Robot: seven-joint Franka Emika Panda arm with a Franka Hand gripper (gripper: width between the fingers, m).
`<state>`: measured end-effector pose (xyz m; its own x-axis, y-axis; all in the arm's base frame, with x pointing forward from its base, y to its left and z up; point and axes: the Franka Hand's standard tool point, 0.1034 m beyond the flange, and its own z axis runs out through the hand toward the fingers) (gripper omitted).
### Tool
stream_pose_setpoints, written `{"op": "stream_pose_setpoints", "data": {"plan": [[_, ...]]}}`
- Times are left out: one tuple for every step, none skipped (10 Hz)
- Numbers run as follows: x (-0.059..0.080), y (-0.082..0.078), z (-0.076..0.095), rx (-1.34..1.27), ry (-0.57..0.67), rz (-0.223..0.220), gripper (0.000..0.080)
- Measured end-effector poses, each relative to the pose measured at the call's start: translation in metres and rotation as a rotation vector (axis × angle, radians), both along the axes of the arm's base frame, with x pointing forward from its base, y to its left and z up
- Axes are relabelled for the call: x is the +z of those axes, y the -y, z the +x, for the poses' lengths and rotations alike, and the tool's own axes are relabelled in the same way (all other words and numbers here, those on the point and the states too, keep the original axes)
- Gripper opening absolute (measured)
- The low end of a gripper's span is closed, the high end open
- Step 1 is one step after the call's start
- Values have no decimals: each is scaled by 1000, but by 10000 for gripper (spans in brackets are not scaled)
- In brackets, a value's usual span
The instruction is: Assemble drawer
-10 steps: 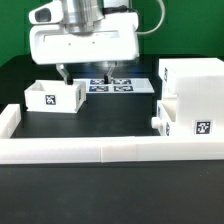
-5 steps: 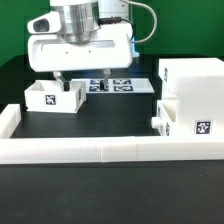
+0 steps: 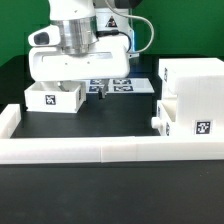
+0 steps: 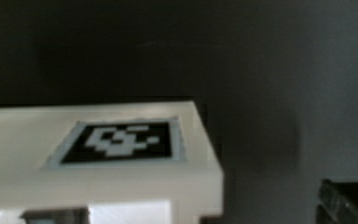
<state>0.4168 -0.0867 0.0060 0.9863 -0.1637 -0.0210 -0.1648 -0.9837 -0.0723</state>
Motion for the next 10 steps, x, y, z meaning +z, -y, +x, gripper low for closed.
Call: {"op": "stream_pose_setpoints", "data": {"plan": [[0,0,0,1,1,0,637],[0,0,0,7,1,0,467],[0,0,0,10,1,0,467],[0,-1,0,12,1,0,285],[-1,-2,0,13,1,0,149],[-1,-2,0,14,1,0,149],[1,-2,2,16,5,-1,43],[2,-3,3,19,7,-2,43],[3,-5,4,24,8,-2,43],[5,-9,7,31,13,-2,43]]}}
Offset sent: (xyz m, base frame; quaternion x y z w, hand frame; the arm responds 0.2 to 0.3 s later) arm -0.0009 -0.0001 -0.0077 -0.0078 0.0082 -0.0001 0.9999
